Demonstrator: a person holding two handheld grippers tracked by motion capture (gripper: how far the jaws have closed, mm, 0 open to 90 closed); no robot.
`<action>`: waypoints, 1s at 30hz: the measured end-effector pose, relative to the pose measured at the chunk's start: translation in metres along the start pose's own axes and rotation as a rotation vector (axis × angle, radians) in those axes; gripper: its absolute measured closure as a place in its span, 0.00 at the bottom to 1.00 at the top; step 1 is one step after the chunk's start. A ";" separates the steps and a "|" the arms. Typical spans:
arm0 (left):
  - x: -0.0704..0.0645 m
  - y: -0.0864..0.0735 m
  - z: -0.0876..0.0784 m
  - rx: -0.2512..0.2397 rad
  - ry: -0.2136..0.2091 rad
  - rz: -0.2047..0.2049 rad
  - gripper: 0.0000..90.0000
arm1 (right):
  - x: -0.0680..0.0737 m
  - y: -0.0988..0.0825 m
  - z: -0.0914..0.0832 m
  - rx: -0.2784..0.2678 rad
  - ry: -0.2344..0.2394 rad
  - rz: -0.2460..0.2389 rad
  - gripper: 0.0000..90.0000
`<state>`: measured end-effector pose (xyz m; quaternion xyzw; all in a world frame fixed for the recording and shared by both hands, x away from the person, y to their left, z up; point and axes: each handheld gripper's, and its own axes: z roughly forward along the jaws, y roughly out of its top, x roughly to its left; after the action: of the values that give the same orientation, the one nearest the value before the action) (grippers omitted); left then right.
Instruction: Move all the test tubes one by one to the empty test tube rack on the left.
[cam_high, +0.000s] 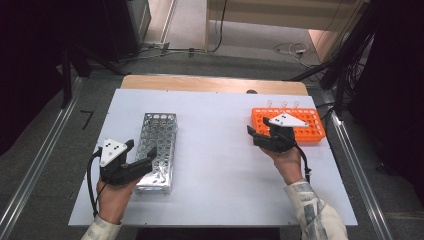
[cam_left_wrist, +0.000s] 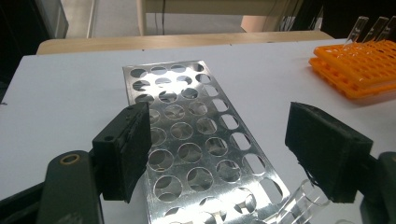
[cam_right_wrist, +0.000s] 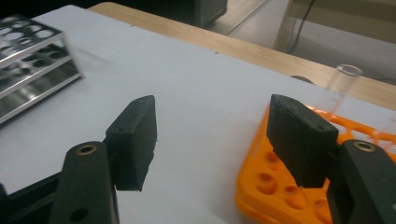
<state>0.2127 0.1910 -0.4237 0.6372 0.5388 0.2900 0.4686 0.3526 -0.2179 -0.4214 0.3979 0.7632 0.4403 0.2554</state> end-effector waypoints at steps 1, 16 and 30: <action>0.000 0.000 0.000 -0.006 -0.007 -0.002 0.25 | -0.005 0.000 0.001 -0.003 -0.012 0.011 0.36; -0.006 -0.001 -0.004 -0.031 -0.014 0.010 0.25 | -0.039 -0.008 0.036 0.014 -0.167 0.115 0.44; -0.005 -0.003 -0.003 -0.029 -0.014 0.010 0.25 | -0.057 -0.006 0.068 0.057 -0.238 0.136 0.60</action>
<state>0.2078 0.1871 -0.4247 0.6352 0.5279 0.2957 0.4799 0.4321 -0.2356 -0.4568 0.5053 0.7110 0.3845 0.3021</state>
